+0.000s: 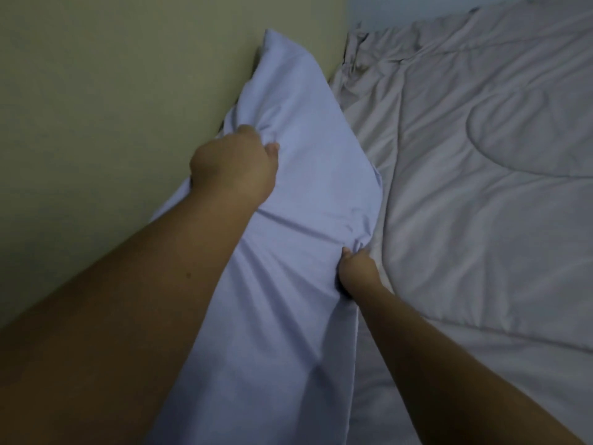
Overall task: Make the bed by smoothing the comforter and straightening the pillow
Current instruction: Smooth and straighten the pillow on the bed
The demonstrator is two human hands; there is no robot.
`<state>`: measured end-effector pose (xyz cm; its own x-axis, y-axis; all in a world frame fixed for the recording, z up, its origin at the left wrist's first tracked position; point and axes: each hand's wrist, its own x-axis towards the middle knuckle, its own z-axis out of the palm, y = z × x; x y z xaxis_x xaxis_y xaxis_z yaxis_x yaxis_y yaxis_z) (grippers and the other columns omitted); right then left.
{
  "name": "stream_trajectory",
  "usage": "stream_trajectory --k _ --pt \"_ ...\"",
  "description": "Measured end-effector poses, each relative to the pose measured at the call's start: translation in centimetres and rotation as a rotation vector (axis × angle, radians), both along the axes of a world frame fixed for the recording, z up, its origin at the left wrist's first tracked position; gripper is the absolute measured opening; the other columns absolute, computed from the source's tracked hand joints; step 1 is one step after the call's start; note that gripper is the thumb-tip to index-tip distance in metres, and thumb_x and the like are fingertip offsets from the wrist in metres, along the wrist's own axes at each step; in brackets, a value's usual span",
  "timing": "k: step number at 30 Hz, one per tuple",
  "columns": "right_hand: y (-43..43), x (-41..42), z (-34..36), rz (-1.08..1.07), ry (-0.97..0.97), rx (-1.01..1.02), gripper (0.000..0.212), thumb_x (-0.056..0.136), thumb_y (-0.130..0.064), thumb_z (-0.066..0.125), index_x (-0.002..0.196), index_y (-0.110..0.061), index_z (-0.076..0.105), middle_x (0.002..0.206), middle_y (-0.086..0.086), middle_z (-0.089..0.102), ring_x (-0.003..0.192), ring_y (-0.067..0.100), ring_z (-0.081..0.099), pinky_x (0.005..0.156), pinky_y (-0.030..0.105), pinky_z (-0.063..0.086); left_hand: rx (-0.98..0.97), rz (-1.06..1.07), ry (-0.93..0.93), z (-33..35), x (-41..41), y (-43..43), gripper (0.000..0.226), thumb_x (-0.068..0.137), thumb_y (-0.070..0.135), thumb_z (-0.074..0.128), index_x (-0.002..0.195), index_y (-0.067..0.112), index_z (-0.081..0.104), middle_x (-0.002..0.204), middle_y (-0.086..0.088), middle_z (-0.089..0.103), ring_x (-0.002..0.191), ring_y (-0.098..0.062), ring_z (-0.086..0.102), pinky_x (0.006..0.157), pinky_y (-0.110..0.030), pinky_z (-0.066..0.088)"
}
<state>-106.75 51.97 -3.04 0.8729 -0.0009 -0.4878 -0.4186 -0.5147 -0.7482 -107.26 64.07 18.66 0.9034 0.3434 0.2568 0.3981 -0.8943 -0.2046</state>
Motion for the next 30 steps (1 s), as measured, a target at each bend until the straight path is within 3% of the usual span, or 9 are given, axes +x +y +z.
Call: stream_trajectory --k 3,7,9,14,17,21,25,27,30 --pt "0.5 0.8 1.6 -0.103 -0.256 -0.143 0.049 0.101 -0.030 0.035 0.138 0.002 0.041 0.139 0.023 0.046 0.128 0.036 0.042 0.107 0.039 0.031 0.171 -0.025 0.036 1.0 0.5 -0.8 0.060 0.096 0.043 0.044 0.141 0.006 0.031 0.135 -0.021 0.045 0.120 -0.038 0.048 0.093 -0.041 0.040" --pt "4.0 1.5 5.8 -0.066 -0.519 0.260 0.052 0.103 -0.032 0.030 0.149 -0.008 0.027 0.158 0.007 0.023 0.146 0.019 0.019 0.119 0.028 0.010 0.386 -0.338 0.245 -1.0 1.6 -3.6 0.061 0.100 0.032 0.037 0.153 0.015 0.011 0.160 -0.012 0.009 0.146 -0.034 0.011 0.116 -0.041 0.016" --pt "4.9 0.3 4.9 -0.023 -0.483 0.370 0.053 0.104 -0.033 0.028 0.151 -0.011 0.023 0.159 0.003 0.020 0.147 0.017 0.015 0.121 0.030 0.009 0.454 -0.396 0.432 -2.7 1.6 -3.9 0.058 0.103 0.035 0.026 0.154 0.015 0.008 0.163 -0.007 -0.001 0.149 -0.030 -0.002 0.120 -0.041 0.003" --pt "1.2 -3.9 -2.6 -0.171 -0.042 0.090 0.061 0.103 -0.039 0.020 0.146 0.003 0.027 0.155 0.019 0.025 0.144 0.030 0.022 0.118 0.038 0.013 0.667 -0.304 0.617 -3.8 1.0 -1.9 0.061 0.102 0.046 0.011 0.154 0.016 0.000 0.162 -0.004 -0.009 0.150 -0.025 -0.009 0.119 -0.046 -0.009" --pt "2.4 -2.8 0.7 -0.323 -0.220 0.162 0.077 0.095 -0.050 0.011 0.141 0.006 0.037 0.150 0.020 0.035 0.140 0.032 0.031 0.116 0.040 0.019 0.711 -0.327 0.646 -3.9 0.8 -2.3 0.060 0.101 0.048 0.007 0.154 0.021 -0.003 0.162 -0.002 -0.011 0.149 -0.025 -0.011 0.117 -0.051 -0.012" --pt "5.5 -3.1 3.9 -0.061 -0.307 0.333 0.055 0.104 -0.037 0.019 0.153 -0.013 0.010 0.161 -0.002 0.008 0.149 0.014 0.003 0.119 0.031 -0.004 0.731 -0.307 0.675 -3.4 0.4 -2.1 0.057 0.102 0.044 0.006 0.154 0.022 -0.004 0.162 -0.002 -0.012 0.150 -0.024 -0.011 0.117 -0.051 -0.010" --pt "2.1 -5.5 -1.3 -0.158 -0.036 0.053 0.058 0.103 -0.038 0.024 0.145 0.001 0.029 0.154 0.017 0.028 0.142 0.029 0.024 0.117 0.042 0.017 0.740 -0.284 0.655 -3.1 -0.9 -2.0 0.058 0.103 0.042 0.007 0.154 0.017 -0.003 0.162 -0.006 -0.012 0.149 -0.027 -0.011 0.118 -0.050 -0.009" --pt "2.0 -5.2 -0.4 -0.225 -0.109 0.086 0.064 0.100 -0.043 0.021 0.141 0.005 0.035 0.149 0.021 0.035 0.139 0.032 0.030 0.116 0.042 0.020 0.721 -0.289 0.643 -3.5 -1.5 -2.3 0.059 0.103 0.043 0.008 0.154 0.016 -0.003 0.162 -0.007 -0.011 0.149 -0.028 -0.010 0.117 -0.050 -0.010" --pt "4.5 -4.2 3.4 -0.132 -0.277 0.292 0.058 0.104 -0.038 0.019 0.151 -0.005 0.017 0.160 0.007 0.015 0.148 0.021 0.010 0.121 0.034 0.003 0.706 -0.300 0.620 -4.1 -2.1 -2.5 0.060 0.102 0.044 0.008 0.154 0.016 -0.004 0.162 -0.006 -0.010 0.150 -0.027 -0.009 0.118 -0.050 -0.010"
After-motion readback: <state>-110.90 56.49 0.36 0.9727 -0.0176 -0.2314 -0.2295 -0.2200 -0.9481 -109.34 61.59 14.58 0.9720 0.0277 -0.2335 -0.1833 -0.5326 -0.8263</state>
